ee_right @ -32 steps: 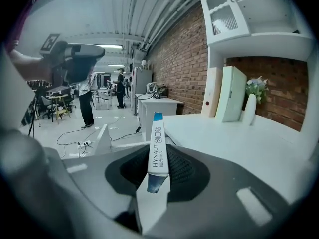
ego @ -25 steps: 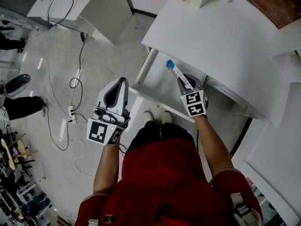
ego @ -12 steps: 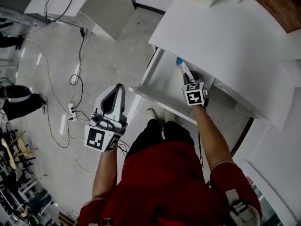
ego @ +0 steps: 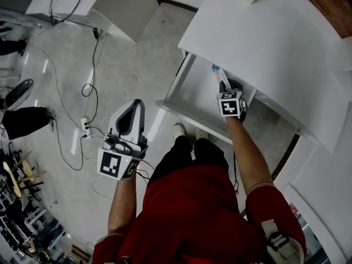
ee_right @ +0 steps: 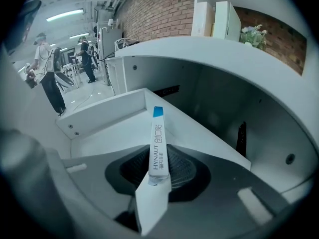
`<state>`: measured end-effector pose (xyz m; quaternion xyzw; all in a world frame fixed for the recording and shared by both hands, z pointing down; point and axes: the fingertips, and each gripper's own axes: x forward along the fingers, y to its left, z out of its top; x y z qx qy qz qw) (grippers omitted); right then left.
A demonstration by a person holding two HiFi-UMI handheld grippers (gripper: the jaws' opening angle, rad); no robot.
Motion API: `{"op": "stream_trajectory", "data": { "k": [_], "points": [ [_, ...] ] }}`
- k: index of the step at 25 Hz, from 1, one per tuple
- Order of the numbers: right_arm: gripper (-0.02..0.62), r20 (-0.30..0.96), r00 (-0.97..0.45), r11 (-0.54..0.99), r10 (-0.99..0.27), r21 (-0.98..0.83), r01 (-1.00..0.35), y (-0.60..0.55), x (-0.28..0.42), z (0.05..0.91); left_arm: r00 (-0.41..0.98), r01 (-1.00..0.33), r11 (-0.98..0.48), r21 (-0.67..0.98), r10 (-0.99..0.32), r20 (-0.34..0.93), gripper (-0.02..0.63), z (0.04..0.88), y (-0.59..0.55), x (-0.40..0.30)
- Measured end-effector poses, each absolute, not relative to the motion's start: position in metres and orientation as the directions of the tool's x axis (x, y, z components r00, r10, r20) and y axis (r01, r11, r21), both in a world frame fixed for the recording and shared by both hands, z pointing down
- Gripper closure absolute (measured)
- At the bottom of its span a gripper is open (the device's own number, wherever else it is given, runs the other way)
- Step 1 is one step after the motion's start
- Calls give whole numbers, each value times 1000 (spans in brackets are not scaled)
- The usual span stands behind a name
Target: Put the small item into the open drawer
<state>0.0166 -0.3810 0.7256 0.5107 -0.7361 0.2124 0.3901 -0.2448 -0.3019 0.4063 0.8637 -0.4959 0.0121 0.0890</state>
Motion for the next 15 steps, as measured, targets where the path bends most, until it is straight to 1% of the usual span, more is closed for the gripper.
{"op": "stream_trajectory", "data": {
  "k": [4, 10, 15],
  "points": [
    [488, 799, -172, 400, -576, 92, -912, -381, 18, 729, 519, -852, -503, 143, -848, 111, 606, 407, -303, -243],
    [443, 793, -185, 419, -580, 96, -903, -377, 20, 721, 543, -838, -528, 140, -833, 108, 606, 410, -298, -238],
    [437, 773, -214, 473, -598, 123, -873, -370, 16, 696, 568, -819, -553, 156, -820, 74, 606, 399, -302, -228]
  ]
}}
